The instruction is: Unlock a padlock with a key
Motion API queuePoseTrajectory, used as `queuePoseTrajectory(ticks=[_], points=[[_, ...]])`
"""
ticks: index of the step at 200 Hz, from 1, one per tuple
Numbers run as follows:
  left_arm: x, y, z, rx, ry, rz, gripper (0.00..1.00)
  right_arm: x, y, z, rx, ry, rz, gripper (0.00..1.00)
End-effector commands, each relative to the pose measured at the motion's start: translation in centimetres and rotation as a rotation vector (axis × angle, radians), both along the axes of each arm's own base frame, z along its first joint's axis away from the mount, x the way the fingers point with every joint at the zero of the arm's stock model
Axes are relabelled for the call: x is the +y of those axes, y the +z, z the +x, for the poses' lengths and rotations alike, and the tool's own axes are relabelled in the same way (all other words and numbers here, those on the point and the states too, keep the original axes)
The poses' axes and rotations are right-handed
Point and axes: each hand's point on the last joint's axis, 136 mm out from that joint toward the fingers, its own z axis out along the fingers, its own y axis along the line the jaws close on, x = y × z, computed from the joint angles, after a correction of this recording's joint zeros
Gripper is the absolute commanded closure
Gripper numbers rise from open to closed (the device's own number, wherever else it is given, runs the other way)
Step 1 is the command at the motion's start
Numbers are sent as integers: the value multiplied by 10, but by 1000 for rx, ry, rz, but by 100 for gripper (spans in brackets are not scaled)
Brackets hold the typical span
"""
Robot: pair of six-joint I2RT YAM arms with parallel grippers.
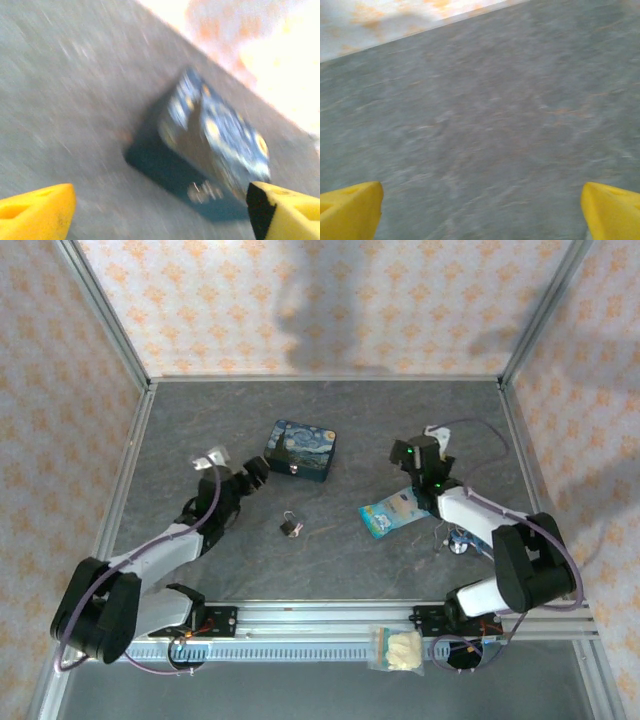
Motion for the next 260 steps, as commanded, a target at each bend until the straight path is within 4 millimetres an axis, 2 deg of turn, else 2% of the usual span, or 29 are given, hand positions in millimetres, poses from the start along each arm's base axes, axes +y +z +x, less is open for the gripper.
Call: queuePoseTrajectory(ticks=[1, 22, 37, 67, 88, 115, 147, 166, 183, 197, 213, 226, 244, 260], points=[[59, 34, 6, -103, 217, 185, 4, -36, 14, -3, -77, -59, -89, 0], [93, 53, 4, -170, 365, 310, 1, -54, 3, -7, -98, -66, -132, 0], [107, 52, 6, -170, 418, 382, 1, -61, -6, -4, -95, -50, -109, 0], [118, 31, 15, -87, 416, 549, 1, -56, -16, 4, -148, 24, -101, 0], [121, 30, 21, -58, 410, 607, 1, -52, -15, 13, -177, 57, -132, 0], [132, 21, 13, -63, 449, 682, 1, -64, -17, 16, -198, 9, -135, 0], [126, 4, 9, -110, 399, 678, 1, -64, -7, -2, -291, 30, -112, 0], [122, 3, 16, -105, 356, 704, 1, -72, -2, -16, -350, -6, -90, 0], [119, 11, 12, -194, 340, 715, 1, -79, -1, -29, -417, -46, -88, 0], [126, 6, 4, -225, 359, 684, 0, -79, -6, -26, -372, -45, -85, 0], [129, -3, -5, -246, 342, 642, 0, -79, -2, -28, -402, -47, -88, 0], [129, 9, -11, -328, 352, 638, 0, -79, -3, -27, -388, -46, -88, 0], [122, 3, -6, -295, 292, 639, 1, -79, -3, -27, -386, -47, -88, 0], [119, 5, 0, -306, 281, 654, 1, -79, -3, -27, -387, -45, -88, 0]])
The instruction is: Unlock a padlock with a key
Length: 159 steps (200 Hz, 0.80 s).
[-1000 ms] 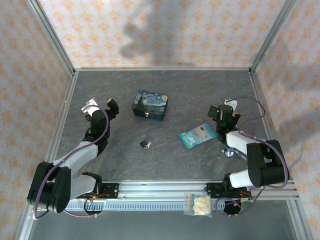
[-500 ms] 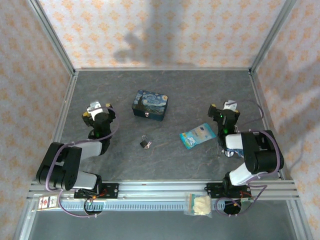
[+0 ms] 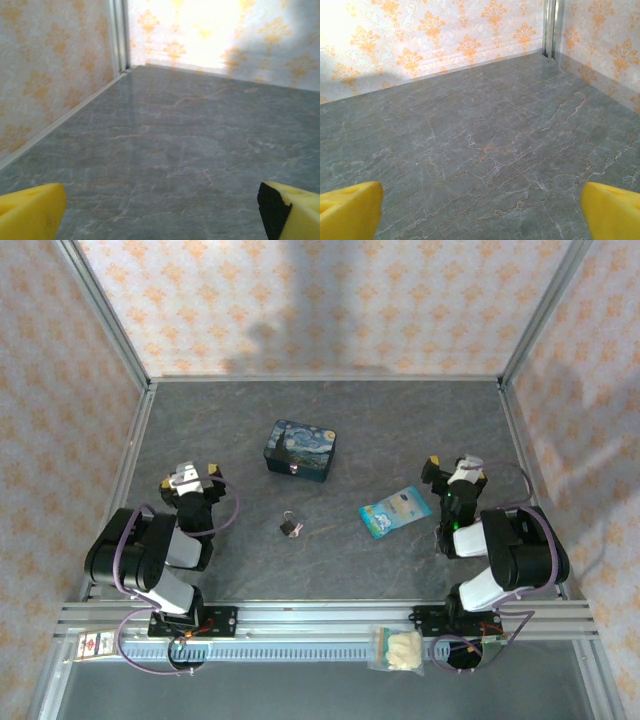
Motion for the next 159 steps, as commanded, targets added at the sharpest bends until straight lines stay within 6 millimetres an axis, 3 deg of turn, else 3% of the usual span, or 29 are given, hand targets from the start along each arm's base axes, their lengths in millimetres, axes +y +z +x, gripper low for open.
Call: queuePoseTrajectory(ticks=[1, 16, 159], points=[[-11, 33, 13, -124, -68, 8, 1, -5, 16, 2, -59, -27, 6, 0], [-9, 25, 18, -77, -58, -1, 1, -5, 15, 1, -58, -27, 6, 0], [-8, 26, 19, -82, -49, 2, 1, -5, 16, 2, -61, -26, 4, 0]])
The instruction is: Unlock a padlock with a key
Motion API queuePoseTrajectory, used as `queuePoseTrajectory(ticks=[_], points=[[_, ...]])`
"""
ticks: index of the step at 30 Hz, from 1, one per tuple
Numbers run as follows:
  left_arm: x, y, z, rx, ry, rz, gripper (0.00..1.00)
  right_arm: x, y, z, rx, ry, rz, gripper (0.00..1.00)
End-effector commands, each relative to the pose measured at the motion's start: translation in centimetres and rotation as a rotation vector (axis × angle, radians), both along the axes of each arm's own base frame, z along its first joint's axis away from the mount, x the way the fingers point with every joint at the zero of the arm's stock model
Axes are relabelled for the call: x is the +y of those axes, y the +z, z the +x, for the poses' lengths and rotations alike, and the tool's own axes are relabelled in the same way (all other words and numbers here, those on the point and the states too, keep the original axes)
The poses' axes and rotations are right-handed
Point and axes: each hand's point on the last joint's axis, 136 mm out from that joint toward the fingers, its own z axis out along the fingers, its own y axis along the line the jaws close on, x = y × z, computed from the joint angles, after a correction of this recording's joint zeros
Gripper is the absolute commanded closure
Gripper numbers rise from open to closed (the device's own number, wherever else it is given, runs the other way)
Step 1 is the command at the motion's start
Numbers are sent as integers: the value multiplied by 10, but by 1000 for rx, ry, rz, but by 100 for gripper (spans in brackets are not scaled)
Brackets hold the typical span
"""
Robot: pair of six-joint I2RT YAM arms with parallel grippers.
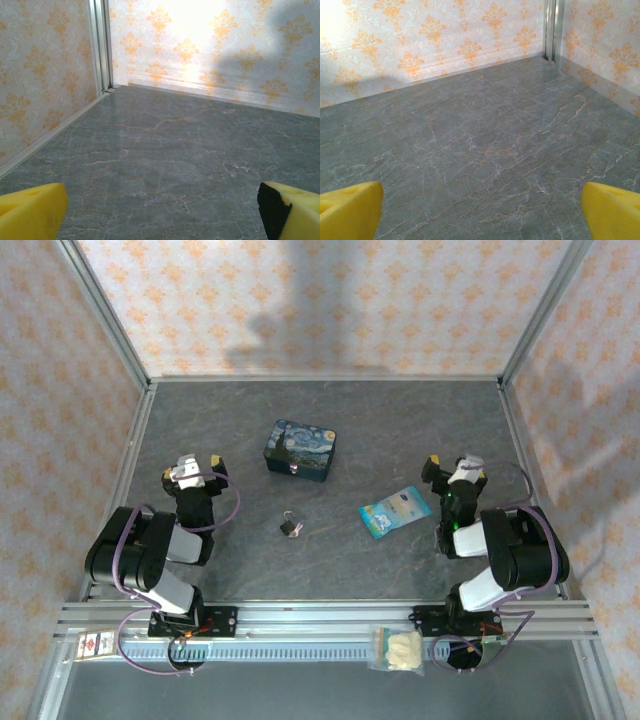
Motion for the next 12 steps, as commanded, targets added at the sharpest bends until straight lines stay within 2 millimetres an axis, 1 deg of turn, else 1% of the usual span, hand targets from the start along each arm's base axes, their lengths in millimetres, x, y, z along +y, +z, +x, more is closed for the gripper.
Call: queuePoseTrajectory(ticks=[1, 8, 12], points=[[-1, 8, 5, -24, -12, 8, 1, -5, 13, 1, -52, -26, 4, 0], [-2, 7, 5, -22, -14, 7, 1, -5, 12, 2, -47, -25, 5, 0], [5, 6, 6, -21, 1, -20, 1, -5, 13, 1, -51, -26, 5, 0]])
